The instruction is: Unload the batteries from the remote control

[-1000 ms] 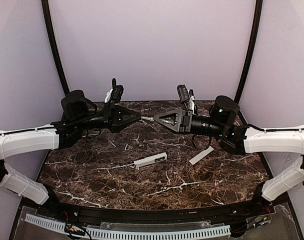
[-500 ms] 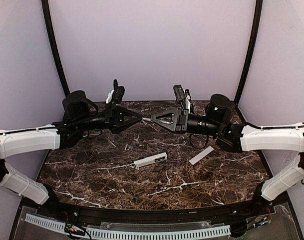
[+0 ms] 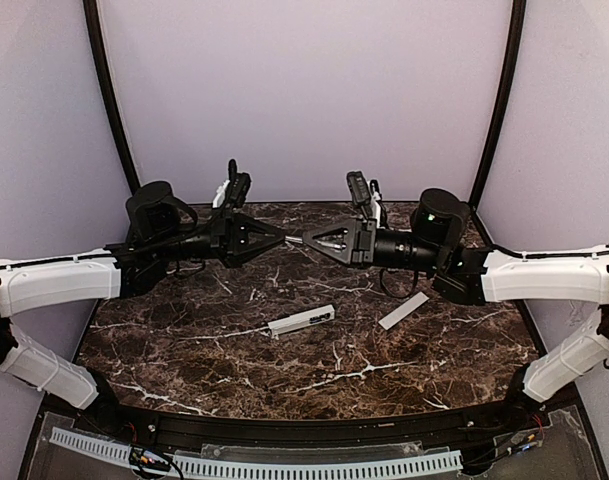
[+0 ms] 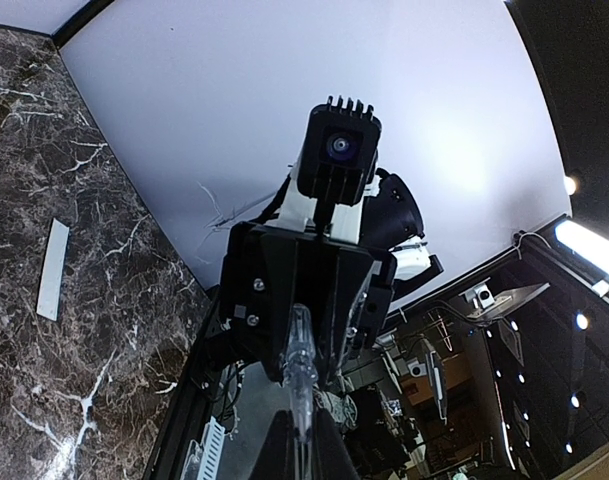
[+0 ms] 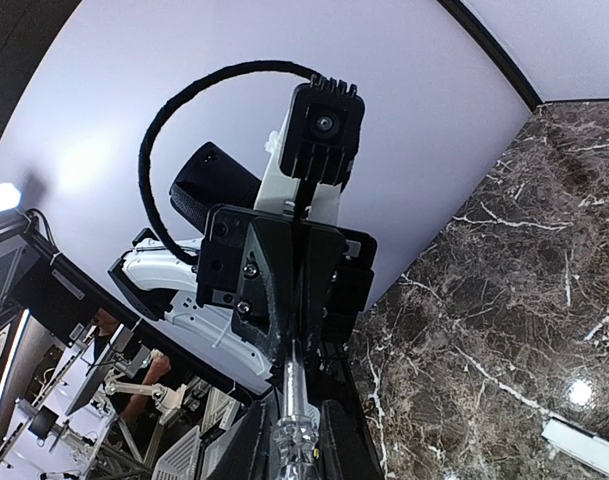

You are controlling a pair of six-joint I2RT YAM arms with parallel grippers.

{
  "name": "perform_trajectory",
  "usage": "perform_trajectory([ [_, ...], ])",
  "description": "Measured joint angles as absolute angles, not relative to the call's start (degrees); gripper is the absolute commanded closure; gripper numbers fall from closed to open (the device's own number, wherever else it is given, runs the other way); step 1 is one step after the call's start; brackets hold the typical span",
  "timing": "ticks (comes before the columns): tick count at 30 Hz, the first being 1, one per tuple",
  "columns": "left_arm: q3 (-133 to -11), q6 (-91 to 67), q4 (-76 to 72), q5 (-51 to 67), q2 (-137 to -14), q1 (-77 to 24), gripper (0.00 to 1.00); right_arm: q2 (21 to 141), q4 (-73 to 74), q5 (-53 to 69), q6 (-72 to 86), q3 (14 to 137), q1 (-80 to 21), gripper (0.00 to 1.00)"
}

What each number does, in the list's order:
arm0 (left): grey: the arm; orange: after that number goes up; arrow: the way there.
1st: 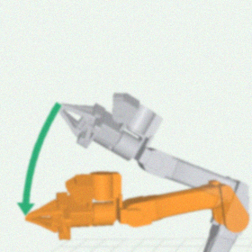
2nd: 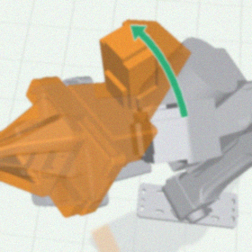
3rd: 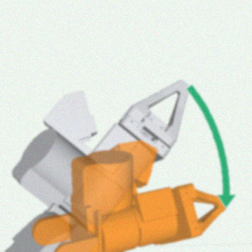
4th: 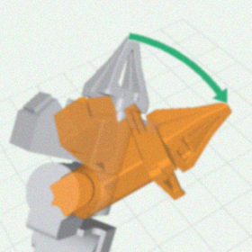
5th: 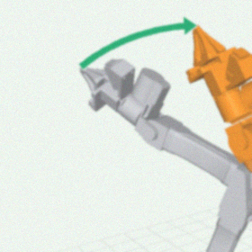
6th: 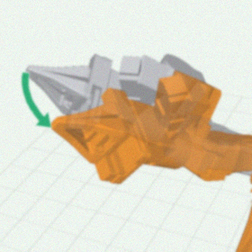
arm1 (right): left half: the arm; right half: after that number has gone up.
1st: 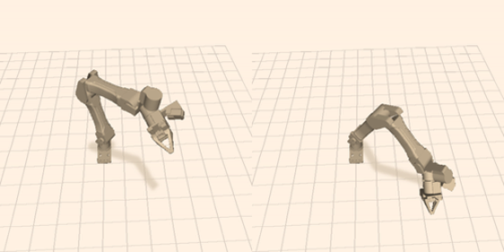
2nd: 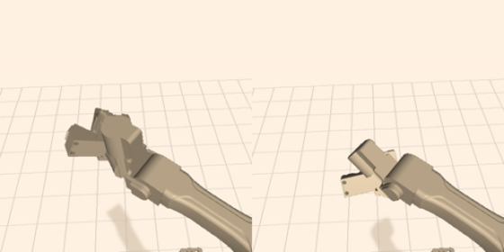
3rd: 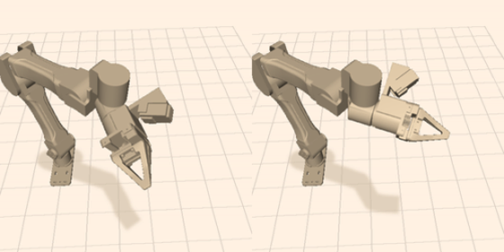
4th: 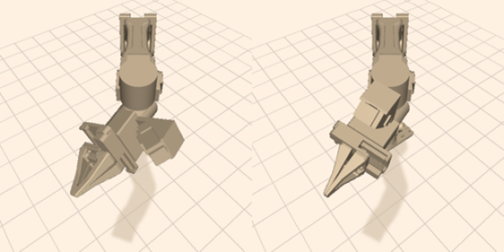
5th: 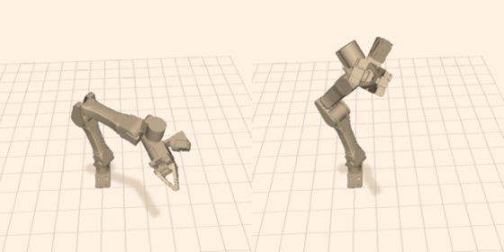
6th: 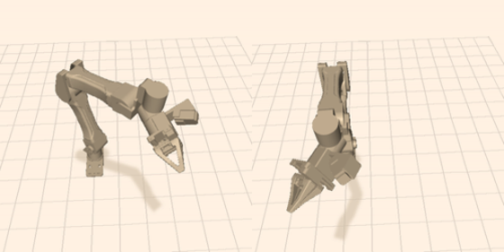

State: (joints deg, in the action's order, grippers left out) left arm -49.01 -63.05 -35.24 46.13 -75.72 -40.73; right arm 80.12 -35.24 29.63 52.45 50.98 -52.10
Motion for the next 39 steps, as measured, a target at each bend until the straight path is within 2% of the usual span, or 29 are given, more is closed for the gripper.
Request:
perform_trajectory([
  [7,-49.0,-62.5,-35.1,46.3,-75.8,-40.7,1.0,80.1,-34.6,30.0,52.5,51.0,-52.1,0.9],
  [11,-49.0,-62.2,-35.0,46.3,-75.8,-40.7,1.0,80.1,-34.6,30.0,52.4,51.0,-52.1,1.0],
  [17,-49.0,-62.0,-34.9,46.3,-75.8,-40.7,0.99,80.1,-34.6,30.0,52.4,51.0,-52.1,1.0],
  [19,-49.0,-61.7,-34.7,46.3,-75.8,-40.7,0.9,80.1,-34.6,30.0,52.4,51.0,-52.1,1.0],
  [20,-49.0,-61.6,-34.6,46.3,-75.8,-40.7,0.78,80.1,-34.5,30.0,52.4,51.0,-52.1,1.0],
  [21,-49.0,-61.1,-34.4,46.3,-75.8,-40.7,0.71,80.1,-34.4,30.0,52.4,51.0,-52.1,1.0],
  [22,-49.1,-60.4,-33.9,46.3,-75.8,-40.7,0.57,80.1,-34.2,30.0,52.4,51.0,-52.1,1.0],
  [23,-49.2,-59.9,-33.1,46.3,-75.8,-40.7,0.51,80.1,-34.0,29.8,52.3,51.0,-52.1,1.0],
  [24,-49.3,-59.1,-32.4,46.3,-75.8,-40.7,0.4,80.0,-33.6,29.6,52.1,51.0,-52.1,1.0],
  [26,-49.5,-57.3,-30.4,46.2,-75.8,-40.7,0.28,79.4,-32.5,28.9,51.5,50.6,-52.1,1.0],
  [28,-49.5,-55.2,-28.0,45.8,-75.4,-40.7,0.2,78.1,-31.2,28.3,51.1,49.9,-52.1,1.0],
  [31,-49.5,-51.7,-24.1,44.9,-74.2,-40.6,0.12,75.7,-29.2,27.2,50.0,48.9,-52.1,1.0],
  [39,-48.9,-36.5,-10.2,35.2,-68.2,-40.4,0.12,70.5,-24.0,23.5,47.0,46.8,-51.9,1.0],
])
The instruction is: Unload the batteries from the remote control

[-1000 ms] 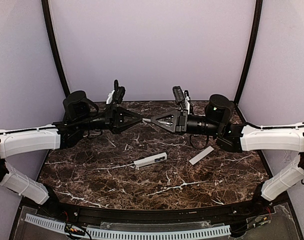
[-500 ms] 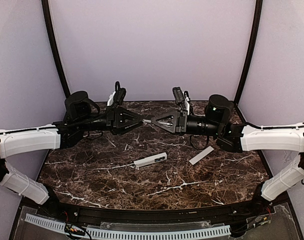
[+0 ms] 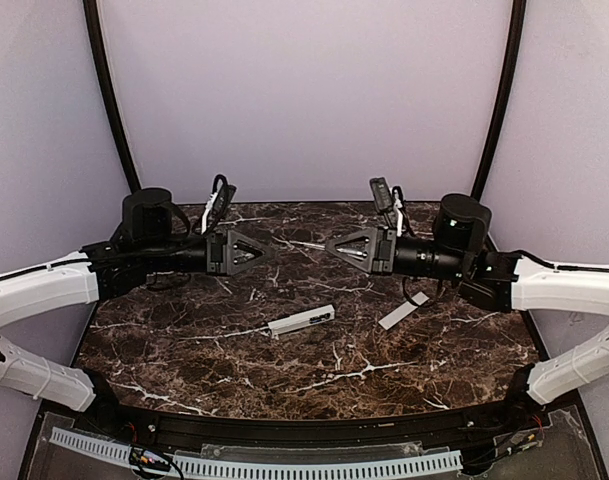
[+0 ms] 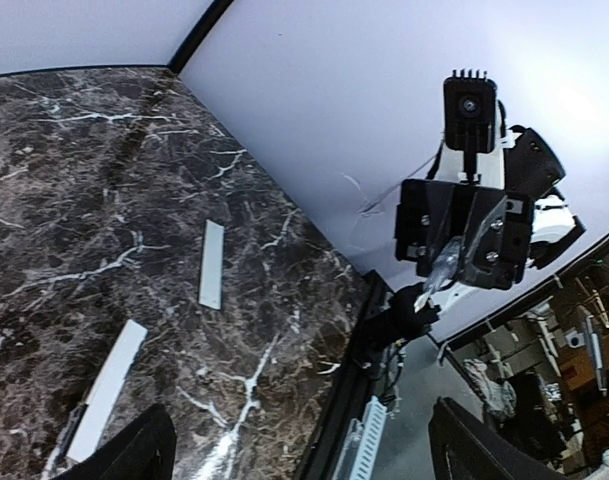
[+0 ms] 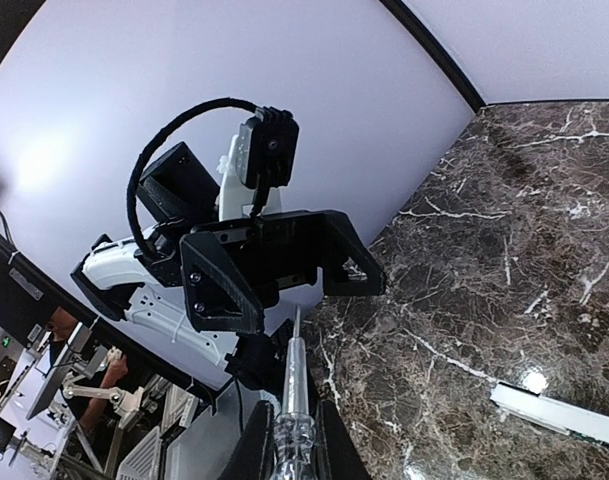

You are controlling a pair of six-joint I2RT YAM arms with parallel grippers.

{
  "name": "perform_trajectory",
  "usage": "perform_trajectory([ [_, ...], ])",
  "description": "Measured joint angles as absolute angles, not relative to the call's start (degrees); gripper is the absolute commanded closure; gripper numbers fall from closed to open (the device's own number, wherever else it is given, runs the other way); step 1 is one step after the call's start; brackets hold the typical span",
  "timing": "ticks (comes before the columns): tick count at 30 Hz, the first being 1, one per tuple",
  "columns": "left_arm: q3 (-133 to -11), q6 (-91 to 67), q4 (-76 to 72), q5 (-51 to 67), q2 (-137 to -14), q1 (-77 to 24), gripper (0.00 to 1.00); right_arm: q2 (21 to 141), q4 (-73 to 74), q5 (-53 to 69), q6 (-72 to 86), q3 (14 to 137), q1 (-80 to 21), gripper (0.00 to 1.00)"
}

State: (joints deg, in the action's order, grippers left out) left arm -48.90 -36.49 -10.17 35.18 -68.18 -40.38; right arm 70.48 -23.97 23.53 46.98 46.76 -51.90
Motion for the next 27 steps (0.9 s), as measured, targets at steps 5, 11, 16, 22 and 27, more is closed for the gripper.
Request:
perform_trajectory([
  [5,-46.3,-25.8,-5.5,25.8,-66.6,-42.8,0.14,66.6,-17.3,19.3,44.1,45.7,-51.8,1.0],
  [11,-42.7,-16.5,-4.2,19.8,-67.4,-47.3,0.15,59.8,-7.6,13.1,39.4,44.8,-51.7,1.0],
  [16,-39.9,-11.3,-5.3,18.3,-70.8,-48.4,0.15,55.1,-1.7,8.8,35.9,43.9,-51.7,1.0],
  [22,-38.2,-6.4,-7.7,16.2,-75.9,-48.8,0.15,52.7,3.5,5.5,33.4,43.8,-51.7,1.0],
  [27,-38.1,-3.2,-11.3,16.0,-80.5,-48.3,0.15,52.4,6.1,4.3,32.6,43.8,-51.7,1.0],
])
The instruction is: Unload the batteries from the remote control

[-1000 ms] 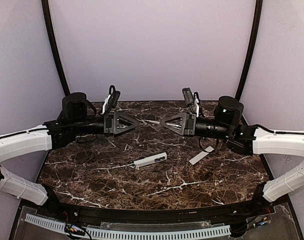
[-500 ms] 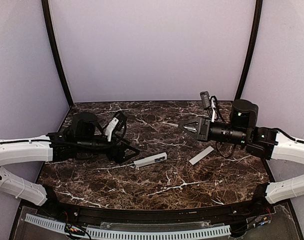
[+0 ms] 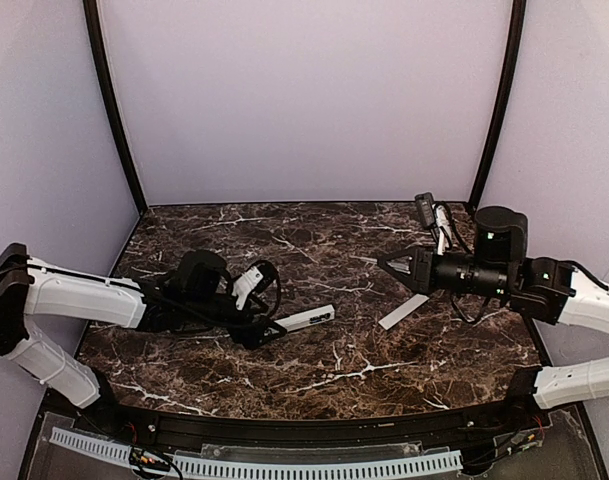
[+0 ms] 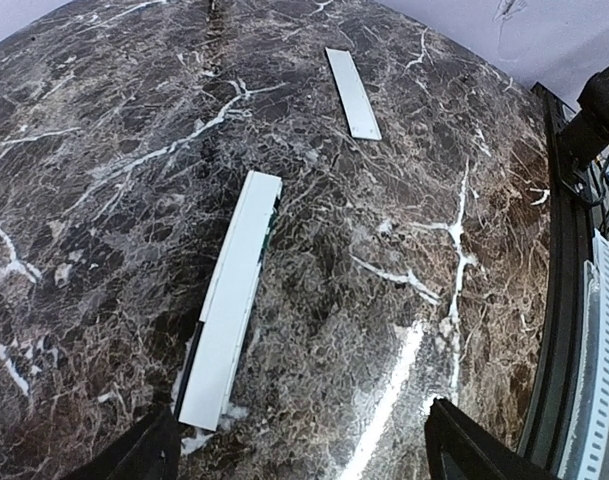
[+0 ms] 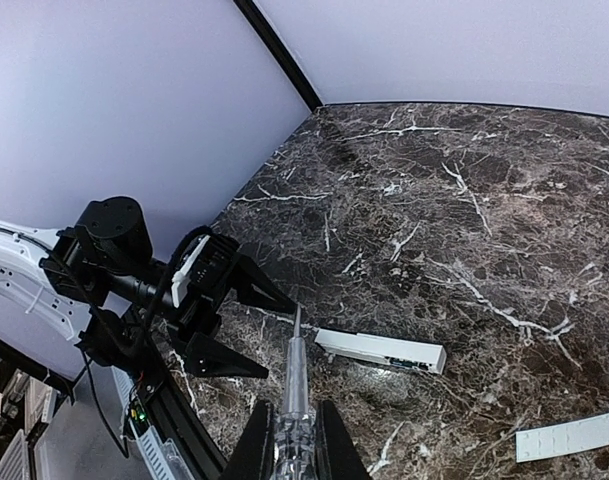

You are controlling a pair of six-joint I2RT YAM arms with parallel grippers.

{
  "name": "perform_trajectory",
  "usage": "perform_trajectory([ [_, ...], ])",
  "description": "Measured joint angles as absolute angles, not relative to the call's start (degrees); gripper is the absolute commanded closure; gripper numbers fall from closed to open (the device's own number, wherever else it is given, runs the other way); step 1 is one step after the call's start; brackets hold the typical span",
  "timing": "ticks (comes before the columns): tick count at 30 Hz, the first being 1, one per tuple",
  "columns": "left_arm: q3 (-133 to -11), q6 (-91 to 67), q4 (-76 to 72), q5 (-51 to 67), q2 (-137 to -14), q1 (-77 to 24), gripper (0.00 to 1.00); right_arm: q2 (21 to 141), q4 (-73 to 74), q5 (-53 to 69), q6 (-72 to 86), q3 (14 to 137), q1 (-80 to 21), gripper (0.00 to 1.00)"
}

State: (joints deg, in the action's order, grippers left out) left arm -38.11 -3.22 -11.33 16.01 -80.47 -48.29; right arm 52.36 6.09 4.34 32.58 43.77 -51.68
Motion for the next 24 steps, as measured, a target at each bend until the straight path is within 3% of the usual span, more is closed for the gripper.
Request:
perform_trajectory([
  [15,-43.5,3.7,-17.0,24.9,-99.6,-42.6,0.22,52.9,7.4,3.4,30.6,43.8,-51.7,1.0],
  [24,-44.8,6.4,-16.5,25.4,-101.7,-42.6,0.27,54.8,7.4,3.3,29.4,44.1,-51.7,1.0],
])
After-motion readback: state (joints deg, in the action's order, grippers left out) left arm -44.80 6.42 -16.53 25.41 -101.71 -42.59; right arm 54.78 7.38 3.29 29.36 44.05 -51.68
